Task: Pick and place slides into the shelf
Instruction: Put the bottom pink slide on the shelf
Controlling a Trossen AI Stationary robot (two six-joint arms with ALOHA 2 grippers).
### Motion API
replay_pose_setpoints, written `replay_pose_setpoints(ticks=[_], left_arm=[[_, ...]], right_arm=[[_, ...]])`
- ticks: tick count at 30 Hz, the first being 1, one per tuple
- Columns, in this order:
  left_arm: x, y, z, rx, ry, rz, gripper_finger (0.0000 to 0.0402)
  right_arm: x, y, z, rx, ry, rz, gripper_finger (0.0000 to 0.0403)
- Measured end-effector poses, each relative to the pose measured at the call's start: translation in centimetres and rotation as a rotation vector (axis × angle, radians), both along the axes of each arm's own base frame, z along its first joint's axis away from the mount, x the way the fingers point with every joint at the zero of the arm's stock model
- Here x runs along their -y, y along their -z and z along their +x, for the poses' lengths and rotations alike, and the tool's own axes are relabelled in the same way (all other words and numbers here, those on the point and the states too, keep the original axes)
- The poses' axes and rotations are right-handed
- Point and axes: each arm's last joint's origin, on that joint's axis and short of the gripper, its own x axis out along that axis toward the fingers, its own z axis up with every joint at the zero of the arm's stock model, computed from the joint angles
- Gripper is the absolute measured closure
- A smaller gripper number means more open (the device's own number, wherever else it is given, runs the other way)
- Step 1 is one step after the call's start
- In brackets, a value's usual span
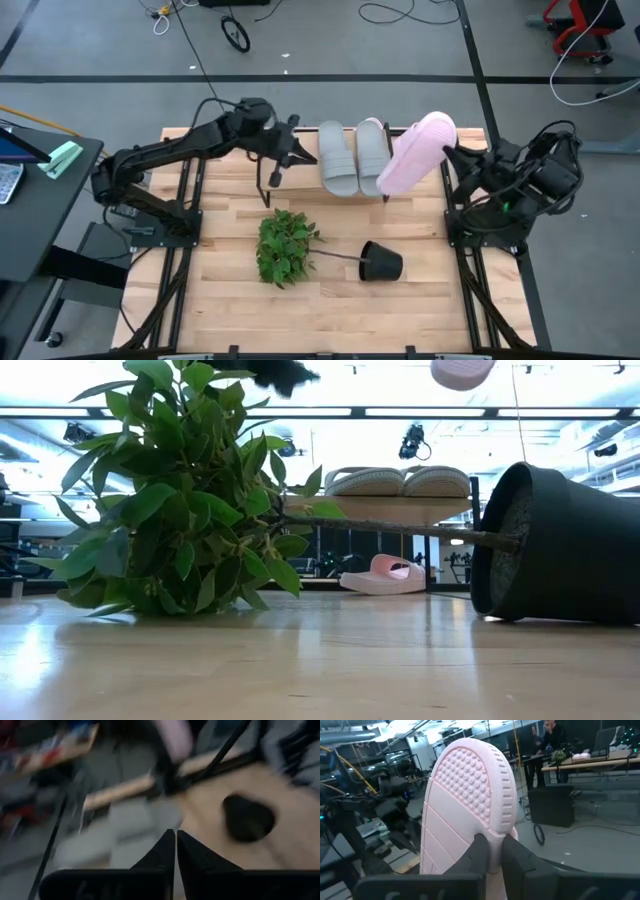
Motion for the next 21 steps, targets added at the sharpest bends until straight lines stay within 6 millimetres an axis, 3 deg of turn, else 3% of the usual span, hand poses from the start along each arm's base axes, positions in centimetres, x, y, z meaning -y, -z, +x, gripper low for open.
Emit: replay_pose_setpoints(ticks=[6, 14, 21], left_arm=[[0.8, -2.0, 0.5, 0.214, 0.163, 0.055, 0.0347], [2.7, -2.0, 1.8, 0.280, 0.253, 0.142, 0.0299], [3.1, -1.0, 4.3, 0.364, 0.278, 0.166, 0.0253]], right_arm=[[-0.4, -1.0, 0.4, 0.009, -0.002, 0.010, 0.0371], [-0.4, -4.7, 0.8, -0.004, 0.031, -0.010, 0.0371], [-1.1, -6.8, 2.5, -0.055, 0.056, -0.044, 0.0373]])
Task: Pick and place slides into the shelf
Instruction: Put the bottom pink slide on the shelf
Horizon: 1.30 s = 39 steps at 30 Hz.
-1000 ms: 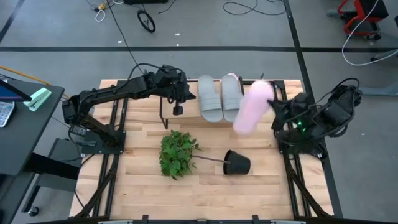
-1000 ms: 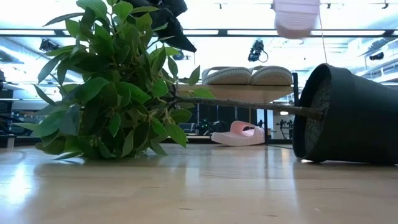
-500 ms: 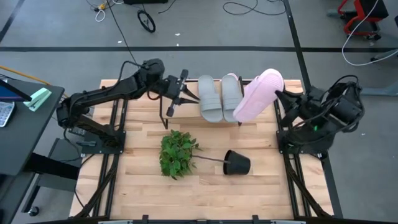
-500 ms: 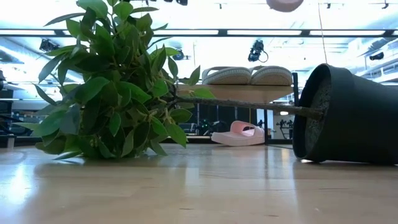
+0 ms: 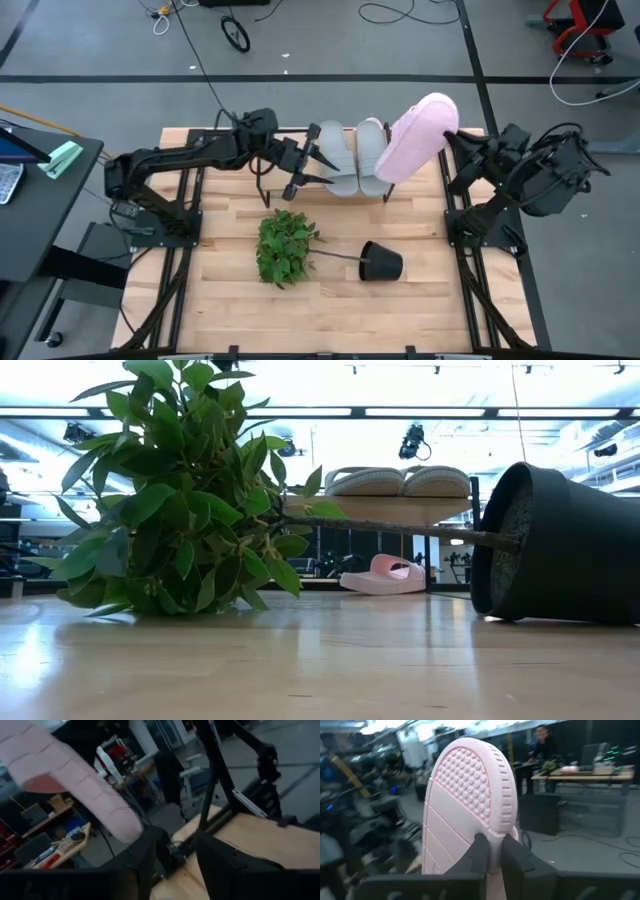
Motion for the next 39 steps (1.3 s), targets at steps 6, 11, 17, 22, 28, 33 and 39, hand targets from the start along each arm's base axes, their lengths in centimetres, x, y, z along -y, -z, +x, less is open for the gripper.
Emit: replay_pose_setpoints(ticks=[6, 11, 17, 22, 28, 33, 39], left_arm=[[-0.6, 0.2, 1.3, 0.071, -0.040, -0.087, 0.0219], [-0.6, 0.2, 1.4, 0.058, -0.037, -0.159, 0.0197], [-0.5, 0.1, 1.4, 0.045, -0.033, -0.203, 0.0177], [-0.6, 0.2, 1.4, 0.041, -0.036, -0.209, 0.0167], [-0.6, 0.5, 1.4, 0.004, -0.041, -0.218, 0.0169], [-0.8, 0.3, 1.4, 0.028, -0.083, -0.218, 0.0177], [-0.7, -0.2, 1.4, 0.067, -0.071, -0.236, 0.0188]], right_arm=[[-0.4, -1.3, 2.6, -0.066, -0.070, -0.027, 0.0373], [0.6, -2.8, 4.7, -0.053, -0.146, -0.092, 0.0373], [2.2, -2.7, 7.4, -0.062, -0.208, -0.134, 0.0373], [3.4, -2.5, 9.4, -0.050, -0.251, -0.158, 0.0373], [4.2, -3.4, 9.4, 0.022, -0.300, -0.193, 0.0373], [4.2, -3.5, 9.2, 0.026, -0.303, -0.199, 0.0373], [4.2, -3.6, 9.4, 0.016, -0.298, -0.231, 0.0373]])
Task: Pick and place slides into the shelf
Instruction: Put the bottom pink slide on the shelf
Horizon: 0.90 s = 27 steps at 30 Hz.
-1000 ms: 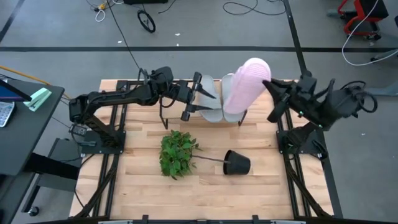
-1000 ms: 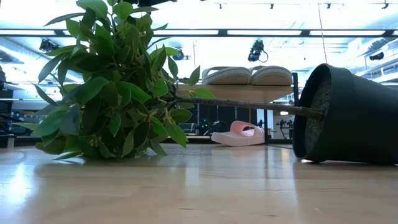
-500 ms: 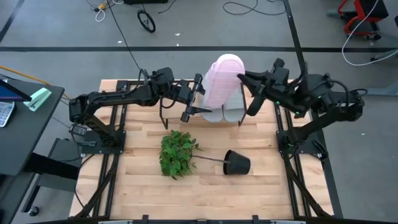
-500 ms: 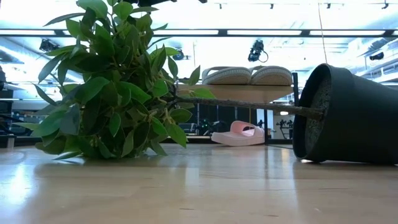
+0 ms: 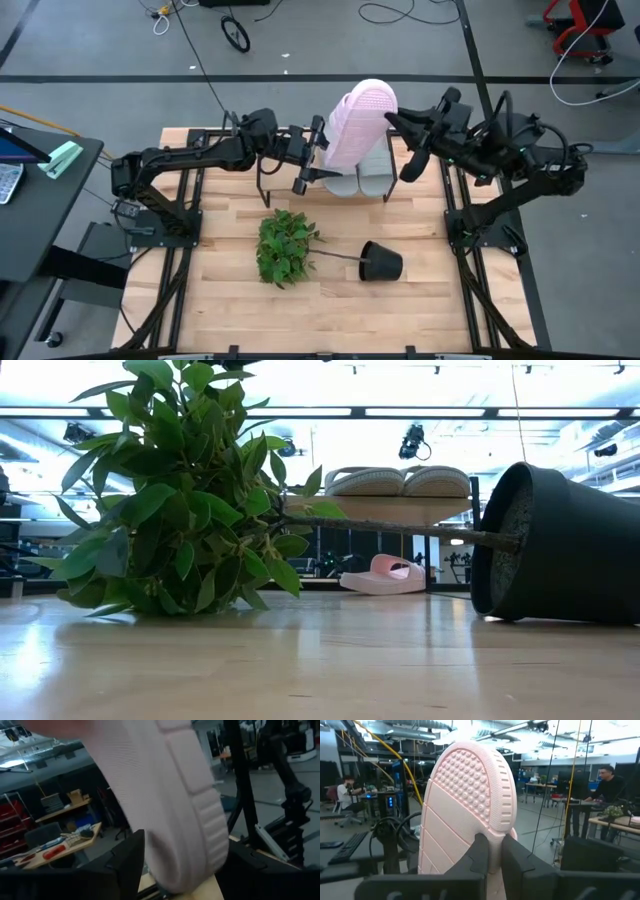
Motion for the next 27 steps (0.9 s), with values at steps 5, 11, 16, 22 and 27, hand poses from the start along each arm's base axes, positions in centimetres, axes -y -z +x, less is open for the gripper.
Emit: replay_pose_setpoints(ticks=[5, 11, 16, 22, 27], left_arm=[[0.0, -0.2, 0.0, 0.003, 0.010, -0.066, 0.0197], [-0.1, -0.8, -0.1, 0.044, -0.002, -0.136, 0.0226], [0.2, -1.2, -0.2, 0.077, 0.002, -0.148, 0.0255], [0.5, -1.6, -0.2, 0.116, 0.011, -0.130, 0.0283], [0.7, -1.8, -0.3, 0.147, 0.020, -0.117, 0.0288]], right_arm=[[0.0, -0.2, -0.1, 0.012, 0.005, -0.021, 0.0373], [0.0, -0.3, 0.0, 0.008, 0.009, -0.040, 0.0373], [0.0, -0.8, -0.1, 0.049, 0.012, -0.070, 0.0373], [-0.1, -1.3, 0.2, 0.095, -0.013, -0.095, 0.0373], [-0.2, -1.3, 0.4, 0.109, -0.021, -0.102, 0.0375]])
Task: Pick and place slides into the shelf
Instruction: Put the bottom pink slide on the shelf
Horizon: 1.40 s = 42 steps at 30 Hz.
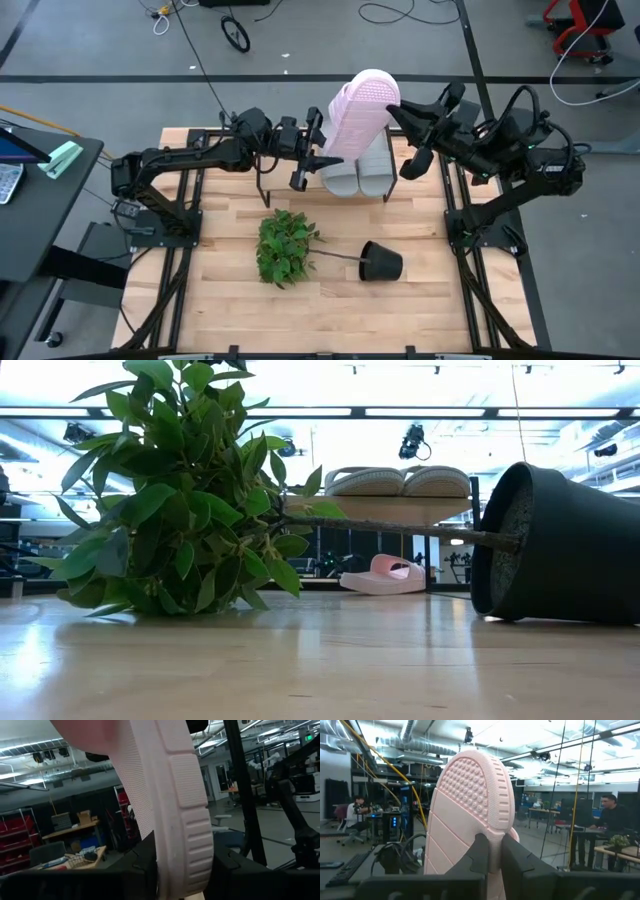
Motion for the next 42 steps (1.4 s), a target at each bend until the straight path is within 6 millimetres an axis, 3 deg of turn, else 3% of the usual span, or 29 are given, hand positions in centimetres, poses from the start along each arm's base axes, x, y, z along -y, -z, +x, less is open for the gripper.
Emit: replay_pose_setpoints(ticks=[11, 20, 25, 33, 42], left_arm=[[-0.8, 0.1, -0.2, -0.008, -0.021, -0.002, 0.0326], [-4.4, 0.6, -1.3, -0.109, -0.154, -0.062, 0.0321], [-5.6, 0.7, -2.8, -0.221, -0.326, -0.062, 0.0329], [-5.2, 0.7, -5.9, -0.467, -0.714, -0.037, 0.0326], [-2.7, 2.2, -8.0, -0.797, -0.987, -0.097, 0.0330]], right_arm=[[0.1, 0.1, -0.5, -0.034, 0.003, -0.020, 0.0375], [0.5, 1.0, -2.0, -0.193, 0.076, -0.027, 0.0252], [0.9, 1.7, -3.1, -0.279, 0.142, -0.013, 0.0213], [1.2, 3.0, -4.1, -0.402, 0.165, 0.010, 0.0202], [1.1, 4.3, -3.8, -0.561, 0.159, -0.071, 0.0212]])
